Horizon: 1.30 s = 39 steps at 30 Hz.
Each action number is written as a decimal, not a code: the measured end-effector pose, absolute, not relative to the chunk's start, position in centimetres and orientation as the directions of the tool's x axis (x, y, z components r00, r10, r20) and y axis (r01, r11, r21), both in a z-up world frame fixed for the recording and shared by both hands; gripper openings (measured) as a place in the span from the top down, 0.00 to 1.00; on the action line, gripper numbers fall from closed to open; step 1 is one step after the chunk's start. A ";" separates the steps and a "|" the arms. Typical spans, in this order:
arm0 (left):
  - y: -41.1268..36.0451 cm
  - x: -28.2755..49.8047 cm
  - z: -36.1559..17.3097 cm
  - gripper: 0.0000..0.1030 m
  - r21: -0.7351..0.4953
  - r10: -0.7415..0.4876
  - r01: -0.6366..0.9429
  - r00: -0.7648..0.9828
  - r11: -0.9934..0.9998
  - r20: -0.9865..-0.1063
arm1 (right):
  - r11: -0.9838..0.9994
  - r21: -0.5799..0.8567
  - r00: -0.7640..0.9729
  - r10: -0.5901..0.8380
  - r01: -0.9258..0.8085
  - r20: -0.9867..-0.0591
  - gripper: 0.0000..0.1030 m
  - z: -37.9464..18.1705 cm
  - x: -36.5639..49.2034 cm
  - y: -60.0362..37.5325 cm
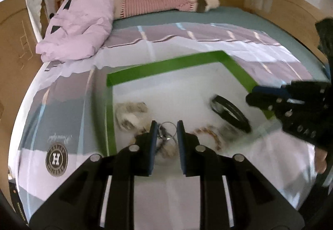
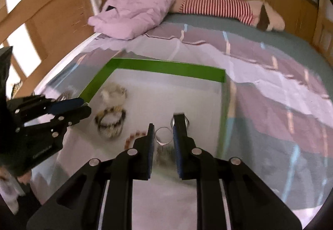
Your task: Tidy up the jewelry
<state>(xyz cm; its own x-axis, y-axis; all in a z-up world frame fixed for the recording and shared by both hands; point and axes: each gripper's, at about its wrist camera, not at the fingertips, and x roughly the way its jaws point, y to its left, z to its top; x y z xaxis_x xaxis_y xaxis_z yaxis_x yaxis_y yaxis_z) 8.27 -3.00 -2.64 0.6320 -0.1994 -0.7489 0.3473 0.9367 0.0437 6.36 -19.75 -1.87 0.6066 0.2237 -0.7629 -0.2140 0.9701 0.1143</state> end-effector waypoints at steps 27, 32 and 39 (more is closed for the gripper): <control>-1.2 4.7 -1.3 0.03 0.066 -0.124 0.229 0.721 0.971 -0.682 | 0.999 0.046 0.742 0.018 0.018 -0.670 0.01 -0.1 2.6 -21.3; -1.4 4.6 -1.5 0.02 0.078 -0.116 0.229 0.721 0.970 -0.683 | 1.000 -0.024 0.755 -0.013 -0.004 -0.655 0.01 -0.1 2.2 -20.0; -1.7 4.4 -1.5 0.02 0.104 -0.093 0.218 0.736 0.970 -0.671 | 0.999 -0.046 0.753 -0.019 -0.016 -0.658 0.01 -0.4 2.2 -19.4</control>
<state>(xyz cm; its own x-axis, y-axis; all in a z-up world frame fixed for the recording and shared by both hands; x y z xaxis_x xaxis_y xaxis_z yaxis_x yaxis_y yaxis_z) 4.36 -1.68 -1.49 0.7355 -0.0928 -0.6711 0.2178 0.9704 0.1045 2.23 -19.45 -0.38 0.7529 -0.0185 -0.6578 -0.0155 0.9988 -0.0459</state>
